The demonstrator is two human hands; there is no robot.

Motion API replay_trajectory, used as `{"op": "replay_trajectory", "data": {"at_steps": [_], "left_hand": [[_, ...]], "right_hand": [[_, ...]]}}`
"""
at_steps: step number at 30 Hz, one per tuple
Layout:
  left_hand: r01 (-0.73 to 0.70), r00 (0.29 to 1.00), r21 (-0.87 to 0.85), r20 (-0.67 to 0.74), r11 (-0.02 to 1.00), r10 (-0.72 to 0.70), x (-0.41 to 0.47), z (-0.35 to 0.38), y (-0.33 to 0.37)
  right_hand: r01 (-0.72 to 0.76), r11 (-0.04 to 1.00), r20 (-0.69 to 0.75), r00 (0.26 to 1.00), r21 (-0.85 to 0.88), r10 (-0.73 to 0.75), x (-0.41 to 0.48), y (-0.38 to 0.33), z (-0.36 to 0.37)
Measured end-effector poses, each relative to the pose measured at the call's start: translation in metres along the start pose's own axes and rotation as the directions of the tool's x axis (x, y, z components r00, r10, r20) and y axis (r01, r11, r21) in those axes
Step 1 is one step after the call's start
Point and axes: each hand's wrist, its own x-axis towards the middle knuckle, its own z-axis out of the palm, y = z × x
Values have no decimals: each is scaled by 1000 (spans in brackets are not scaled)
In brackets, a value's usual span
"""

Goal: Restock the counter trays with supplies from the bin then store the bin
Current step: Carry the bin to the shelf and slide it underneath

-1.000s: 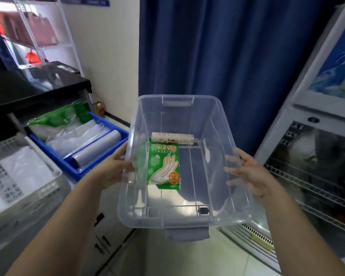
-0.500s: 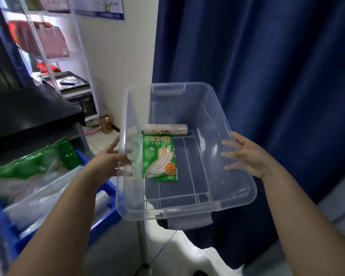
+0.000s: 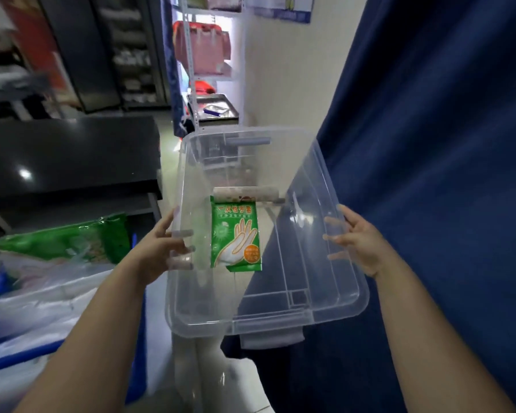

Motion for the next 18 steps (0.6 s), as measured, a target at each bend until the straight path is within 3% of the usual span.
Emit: {"op": "replay_trajectory", "data": {"at_steps": [5, 18], "left_hand": [[23, 996, -10, -91, 1000, -24, 47, 1, 4], [103, 972, -36, -208, 994, -108, 230, -3, -4]], "right_hand": [[-42, 999, 79, 996, 24, 40, 92, 9, 1], [-127, 992, 66, 990, 0, 127, 287, -2, -15]]}}
